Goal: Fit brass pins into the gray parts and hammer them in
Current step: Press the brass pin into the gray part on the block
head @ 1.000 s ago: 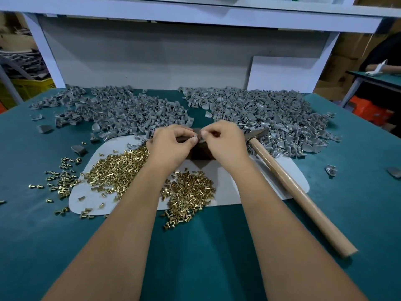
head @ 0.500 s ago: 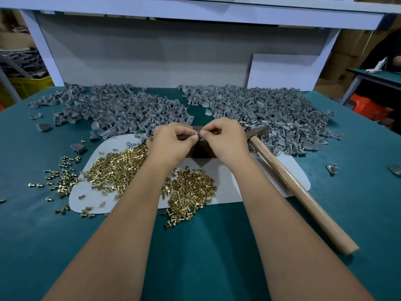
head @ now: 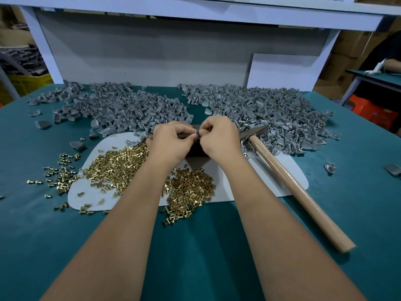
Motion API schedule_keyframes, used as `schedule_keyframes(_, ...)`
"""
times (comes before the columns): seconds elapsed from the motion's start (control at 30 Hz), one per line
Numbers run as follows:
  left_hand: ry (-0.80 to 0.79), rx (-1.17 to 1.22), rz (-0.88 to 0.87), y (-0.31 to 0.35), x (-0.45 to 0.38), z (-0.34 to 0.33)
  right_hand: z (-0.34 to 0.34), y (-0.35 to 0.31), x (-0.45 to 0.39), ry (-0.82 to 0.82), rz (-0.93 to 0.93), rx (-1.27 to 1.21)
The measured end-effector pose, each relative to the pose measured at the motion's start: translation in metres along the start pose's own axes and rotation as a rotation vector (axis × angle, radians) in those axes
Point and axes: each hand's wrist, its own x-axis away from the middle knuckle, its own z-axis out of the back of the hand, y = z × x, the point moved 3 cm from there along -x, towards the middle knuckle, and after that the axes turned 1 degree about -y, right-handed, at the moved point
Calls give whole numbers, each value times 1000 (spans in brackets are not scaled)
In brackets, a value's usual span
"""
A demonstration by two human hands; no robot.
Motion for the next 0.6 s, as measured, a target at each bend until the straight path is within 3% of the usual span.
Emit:
schedule_keyframes(0.37,3,-47,1,5,6,3,4,2,7,7,112,28)
schedule_keyframes(0.47,15,-46,27,8,9,4,25,11,16,35,28,-55)
schedule_keyframes(0.5,16,-40,39,8,10,4,35,17,20,98,-4,25)
schedule_keyframes(0.6,9,-36,59,8,11,3,69,33,39,319,-44,593)
